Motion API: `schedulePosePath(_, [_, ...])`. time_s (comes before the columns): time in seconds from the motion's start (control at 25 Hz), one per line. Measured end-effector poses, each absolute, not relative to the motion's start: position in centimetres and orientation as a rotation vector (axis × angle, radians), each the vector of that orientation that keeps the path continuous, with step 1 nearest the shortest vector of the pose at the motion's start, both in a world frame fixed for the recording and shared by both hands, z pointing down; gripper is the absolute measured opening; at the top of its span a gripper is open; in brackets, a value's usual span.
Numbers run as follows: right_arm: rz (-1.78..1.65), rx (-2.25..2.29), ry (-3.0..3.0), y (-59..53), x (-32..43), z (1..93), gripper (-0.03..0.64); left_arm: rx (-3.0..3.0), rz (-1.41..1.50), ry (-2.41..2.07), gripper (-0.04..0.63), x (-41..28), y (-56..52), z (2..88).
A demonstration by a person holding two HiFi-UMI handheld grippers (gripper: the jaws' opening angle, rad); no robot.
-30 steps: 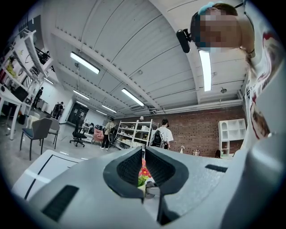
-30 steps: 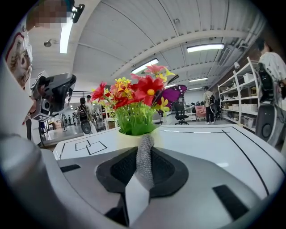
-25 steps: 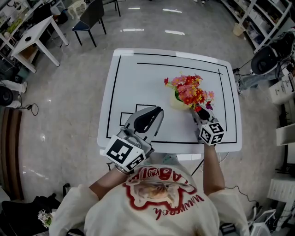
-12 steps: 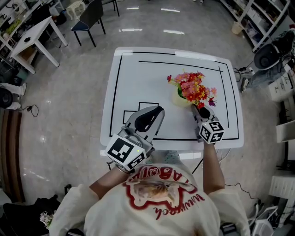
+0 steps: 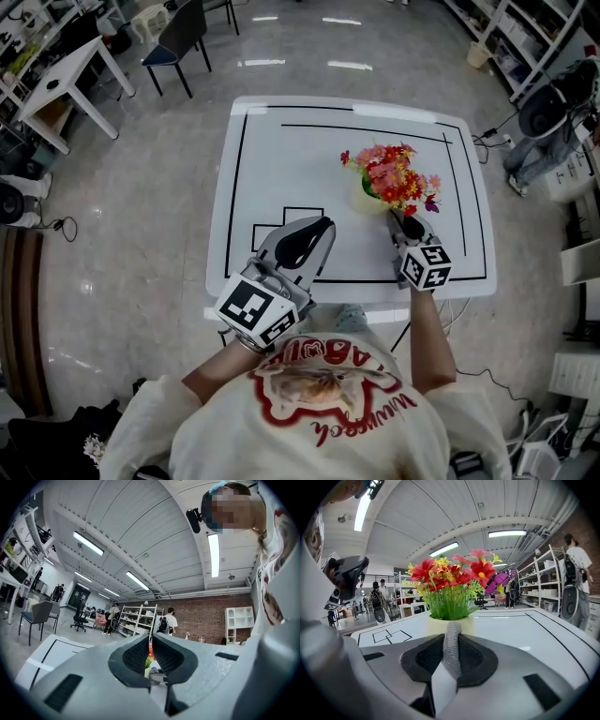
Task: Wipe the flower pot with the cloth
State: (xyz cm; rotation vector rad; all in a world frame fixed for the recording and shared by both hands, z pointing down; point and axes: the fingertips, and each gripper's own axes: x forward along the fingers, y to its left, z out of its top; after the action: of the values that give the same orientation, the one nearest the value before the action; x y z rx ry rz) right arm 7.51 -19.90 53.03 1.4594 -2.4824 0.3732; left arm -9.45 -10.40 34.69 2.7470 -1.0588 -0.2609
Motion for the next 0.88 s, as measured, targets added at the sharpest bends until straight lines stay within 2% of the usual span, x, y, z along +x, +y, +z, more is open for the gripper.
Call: schedulePosePath(0.88, [0.378, 1.497, -2.450, -19.4, 5.5, 53.2, 0.072, 2.740, -0.275, -1.053, 0.005, -10.6, -9.5, 34.9])
